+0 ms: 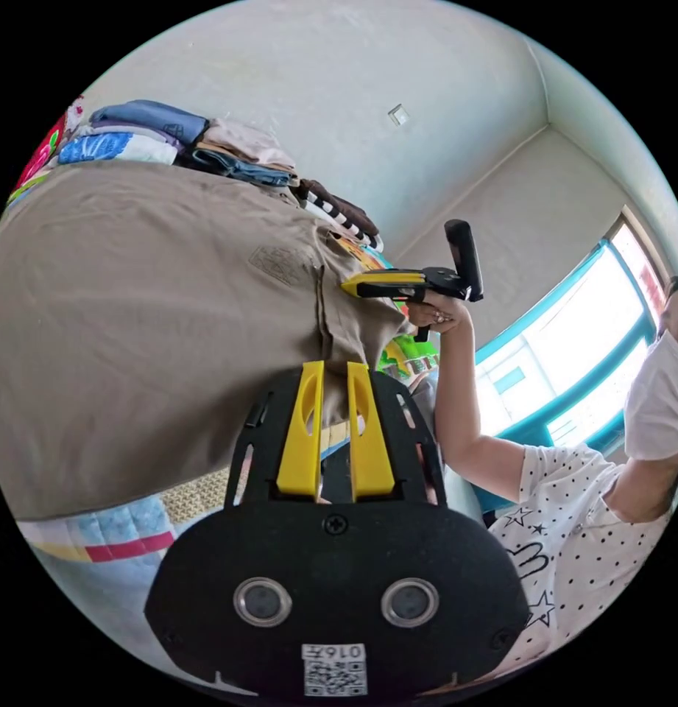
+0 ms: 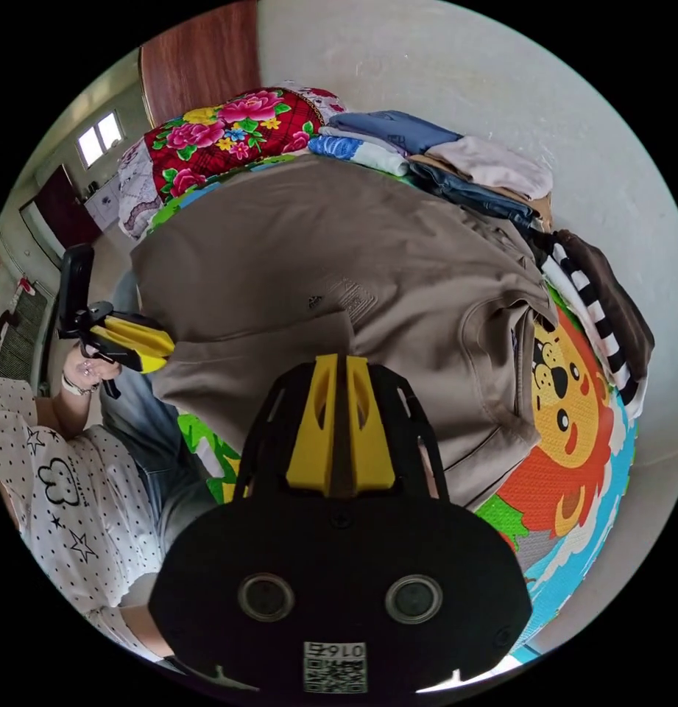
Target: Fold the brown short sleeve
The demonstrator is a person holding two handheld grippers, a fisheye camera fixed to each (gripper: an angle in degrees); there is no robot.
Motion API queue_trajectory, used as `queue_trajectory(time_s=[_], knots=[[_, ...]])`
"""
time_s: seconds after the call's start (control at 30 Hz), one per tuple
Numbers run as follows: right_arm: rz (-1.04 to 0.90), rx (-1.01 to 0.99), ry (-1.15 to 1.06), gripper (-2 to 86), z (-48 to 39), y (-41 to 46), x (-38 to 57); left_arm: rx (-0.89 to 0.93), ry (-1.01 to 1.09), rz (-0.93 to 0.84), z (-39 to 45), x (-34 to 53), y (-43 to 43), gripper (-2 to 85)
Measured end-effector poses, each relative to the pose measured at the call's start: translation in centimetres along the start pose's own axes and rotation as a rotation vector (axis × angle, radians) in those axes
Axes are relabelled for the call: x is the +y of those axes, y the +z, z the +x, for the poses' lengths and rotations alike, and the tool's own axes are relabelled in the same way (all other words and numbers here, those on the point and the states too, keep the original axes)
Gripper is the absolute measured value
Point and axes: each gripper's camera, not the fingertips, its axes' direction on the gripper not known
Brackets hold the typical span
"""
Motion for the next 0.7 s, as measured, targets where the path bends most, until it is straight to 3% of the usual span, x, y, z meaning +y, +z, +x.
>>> queue_trajectory(time_s=[0.33, 0.53, 0.7], knots=[[0.13, -0.067, 0.181, 3.7, 2.6, -0.4, -0.5, 0.005, 0.008, 0.019, 0.8, -0.4, -0.7, 5.3], [0.088, -0.111, 0.138, 6.1, 1.7, 0.9, -1.8, 0.019, 0.025, -0.015, 1.7, -0.4, 0.1, 5.2], [0.034, -0.047, 0.04, 0.6, -0.7, 1.8, -2.8, 0.006, 0.026, -0.031, 2.6, -0.2, 1.1, 2.2]])
